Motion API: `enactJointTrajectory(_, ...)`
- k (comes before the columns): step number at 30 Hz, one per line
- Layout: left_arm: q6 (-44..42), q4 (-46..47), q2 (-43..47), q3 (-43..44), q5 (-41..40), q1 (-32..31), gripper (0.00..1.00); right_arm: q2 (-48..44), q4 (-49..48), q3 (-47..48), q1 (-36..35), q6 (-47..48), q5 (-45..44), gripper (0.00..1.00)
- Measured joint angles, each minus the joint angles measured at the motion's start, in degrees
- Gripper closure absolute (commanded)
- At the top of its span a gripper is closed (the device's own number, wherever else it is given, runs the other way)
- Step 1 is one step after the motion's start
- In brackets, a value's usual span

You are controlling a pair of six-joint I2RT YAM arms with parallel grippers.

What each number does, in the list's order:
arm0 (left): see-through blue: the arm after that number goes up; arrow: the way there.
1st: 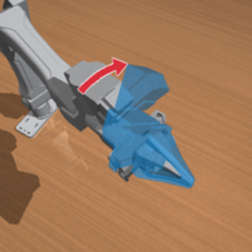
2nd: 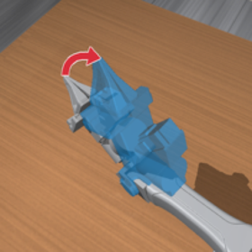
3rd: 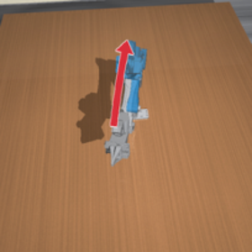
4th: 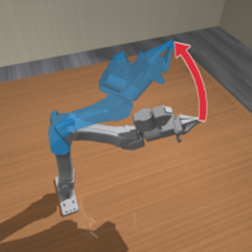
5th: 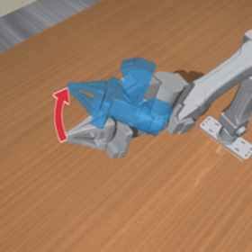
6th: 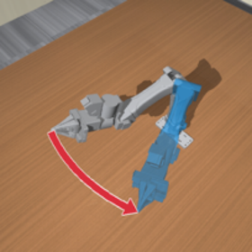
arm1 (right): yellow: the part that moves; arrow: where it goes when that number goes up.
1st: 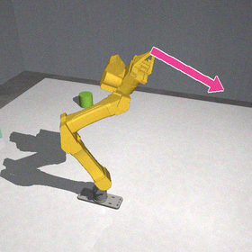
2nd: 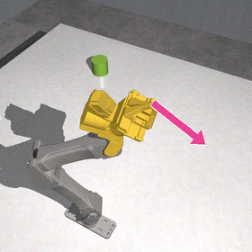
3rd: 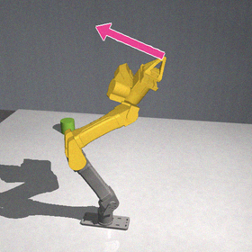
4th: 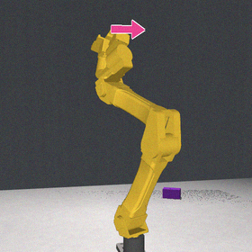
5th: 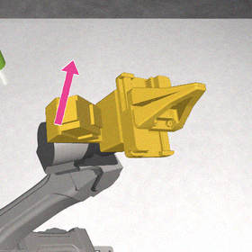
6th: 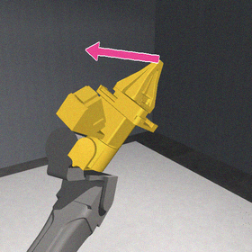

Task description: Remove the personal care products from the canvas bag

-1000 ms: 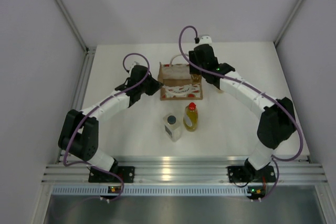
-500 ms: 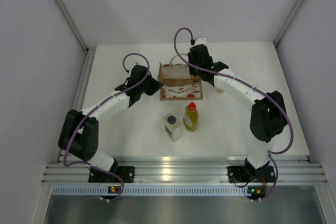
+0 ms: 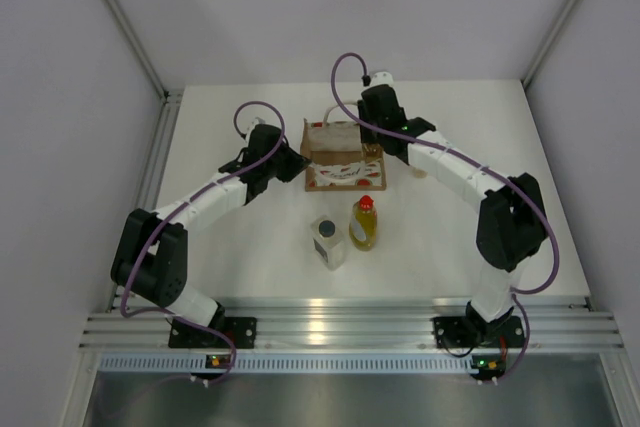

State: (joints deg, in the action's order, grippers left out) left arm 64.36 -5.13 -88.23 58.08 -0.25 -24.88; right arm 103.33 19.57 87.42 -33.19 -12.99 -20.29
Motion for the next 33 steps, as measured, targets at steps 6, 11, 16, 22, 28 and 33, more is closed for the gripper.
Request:
enactJointTrajectory(6,0.0,0.0,0.0,0.0,0.0,0.04,0.91,-0.31,0.17,-0.02,0.0,0.81,1.49,1.0)
enactJointTrajectory(11,0.0,-0.02,0.0,0.0,0.0,0.07,0.85,-0.85,0.48,-0.02,0.0,1.46,2.82,1.0)
enactJointTrajectory(16,0.07,0.07,0.13,0.0,0.02,0.07,0.64,-1.81,0.7,-0.02,0.0,2.16,4.35,1.0)
enactJointTrajectory(22,-0.11,-0.02,1.01,0.0,-0.04,0.11,0.33,-3.65,1.36,-0.02,0.0,2.97,5.57,1.0)
enactJointTrajectory(28,-0.72,-0.04,3.15,0.0,-0.96,0.15,0.15,-5.7,1.51,-0.02,0.0,3.61,6.56,1.0)
enactJointTrajectory(33,-3.72,-0.46,5.4,0.83,-1.68,0.15,0.02,-7.32,1.57,0.0,-0.02,3.98,8.09,1.0)
